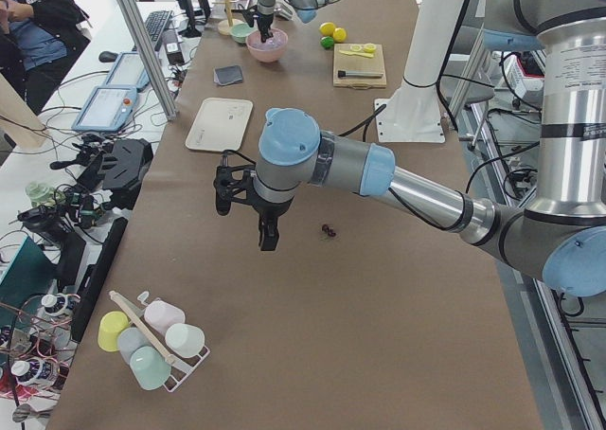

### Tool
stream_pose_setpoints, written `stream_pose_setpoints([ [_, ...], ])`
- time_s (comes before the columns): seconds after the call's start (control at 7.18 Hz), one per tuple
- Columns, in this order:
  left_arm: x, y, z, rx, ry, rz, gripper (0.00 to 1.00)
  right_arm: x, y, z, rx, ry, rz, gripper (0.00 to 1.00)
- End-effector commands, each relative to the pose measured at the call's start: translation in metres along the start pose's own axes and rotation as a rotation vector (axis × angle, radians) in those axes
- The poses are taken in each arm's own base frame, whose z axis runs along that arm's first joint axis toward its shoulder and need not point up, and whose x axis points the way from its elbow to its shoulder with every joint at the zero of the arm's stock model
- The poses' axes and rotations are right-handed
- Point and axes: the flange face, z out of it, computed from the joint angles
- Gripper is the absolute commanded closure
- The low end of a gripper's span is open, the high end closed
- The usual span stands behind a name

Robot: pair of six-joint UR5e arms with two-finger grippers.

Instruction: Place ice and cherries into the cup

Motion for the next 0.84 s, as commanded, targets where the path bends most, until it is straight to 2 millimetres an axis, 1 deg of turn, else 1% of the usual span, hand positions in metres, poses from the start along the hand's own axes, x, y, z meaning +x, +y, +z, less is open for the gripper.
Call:
stream_pose_setpoints([
  [0.0,-0.001,0.0,0.001,-0.002,0.0,-0.002,0.02,-0.008,0.001,-0.022,-0.01,-0.035,0.007,0.58],
  [0.14,0.0,0.0,0.0,0.0,0.0,0.0,0.02,-0.009,0.007,-0.022,-0.012,-0.093,0.042,0.13],
  [0.28,0.0,0.0,0.0,0.0,0.0,0.0,0.02,-0.009,0.019,-0.016,-0.011,-0.143,0.121,0.04],
  [0.42,0.001,0.0,0.0,0.001,0.001,0.001,0.02,-0.002,0.04,0.0,0.034,-0.159,0.125,0.03],
  [0.56,0.001,0.0,-0.001,0.002,0.001,0.003,0.02,0.004,0.044,0.018,0.042,-0.157,0.12,0.03],
  [0.7,0.002,0.0,-0.001,0.003,0.001,0.004,0.02,0.001,0.042,0.021,0.039,-0.157,0.117,0.03],
])
